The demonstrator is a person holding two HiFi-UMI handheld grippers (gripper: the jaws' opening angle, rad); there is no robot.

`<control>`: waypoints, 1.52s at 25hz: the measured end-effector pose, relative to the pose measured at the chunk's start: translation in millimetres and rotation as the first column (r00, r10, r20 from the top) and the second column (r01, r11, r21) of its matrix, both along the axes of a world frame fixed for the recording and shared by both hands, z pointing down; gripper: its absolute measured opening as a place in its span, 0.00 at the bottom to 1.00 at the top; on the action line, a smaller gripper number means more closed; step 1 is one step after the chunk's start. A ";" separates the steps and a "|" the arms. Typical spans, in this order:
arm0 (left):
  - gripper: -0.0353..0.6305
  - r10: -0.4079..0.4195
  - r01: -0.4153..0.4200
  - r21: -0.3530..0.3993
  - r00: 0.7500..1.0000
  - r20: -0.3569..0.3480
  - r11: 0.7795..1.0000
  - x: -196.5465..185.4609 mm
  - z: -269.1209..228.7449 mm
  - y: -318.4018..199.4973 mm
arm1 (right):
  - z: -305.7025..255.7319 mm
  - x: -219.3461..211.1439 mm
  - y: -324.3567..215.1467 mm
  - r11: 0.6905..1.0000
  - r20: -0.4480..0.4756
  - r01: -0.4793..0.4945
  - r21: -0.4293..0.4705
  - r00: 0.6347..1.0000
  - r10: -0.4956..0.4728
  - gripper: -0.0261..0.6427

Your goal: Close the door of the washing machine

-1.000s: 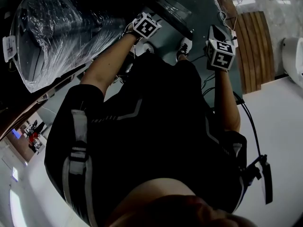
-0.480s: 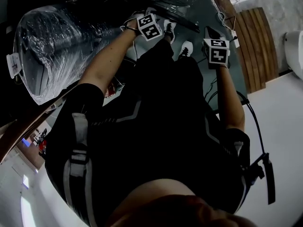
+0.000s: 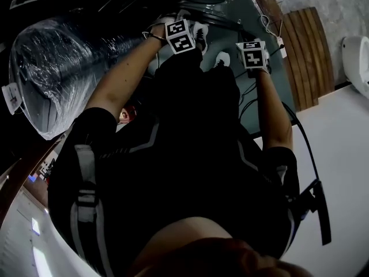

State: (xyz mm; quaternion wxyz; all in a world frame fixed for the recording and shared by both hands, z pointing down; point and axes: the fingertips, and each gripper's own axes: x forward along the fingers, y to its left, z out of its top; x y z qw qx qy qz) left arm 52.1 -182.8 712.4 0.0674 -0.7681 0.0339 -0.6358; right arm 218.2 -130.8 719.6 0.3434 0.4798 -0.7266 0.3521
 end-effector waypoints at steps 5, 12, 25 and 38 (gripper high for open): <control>0.29 -0.021 0.020 0.055 1.000 0.022 0.998 0.4 4.1 -28.7 | 24.6 -7.6 -23.3 0.995 -0.035 0.088 -0.039 0.995 -0.089 0.14; 0.27 -0.058 0.058 -0.014 0.998 -0.008 0.998 3.9 9.4 -47.4 | 42.3 0.0 -62.7 0.996 -0.083 0.078 -0.042 0.993 -0.081 0.15; 0.26 -0.175 0.172 -0.046 0.982 -0.068 0.984 7.9 6.4 -83.9 | 60.1 4.0 -112.8 0.994 -0.182 0.103 -0.037 0.977 -0.108 0.12; 0.25 -0.296 0.293 -0.038 0.948 -0.116 0.955 3.1 5.3 -120.5 | 68.8 16.1 -181.7 0.996 -0.090 -0.085 0.015 0.992 0.086 0.06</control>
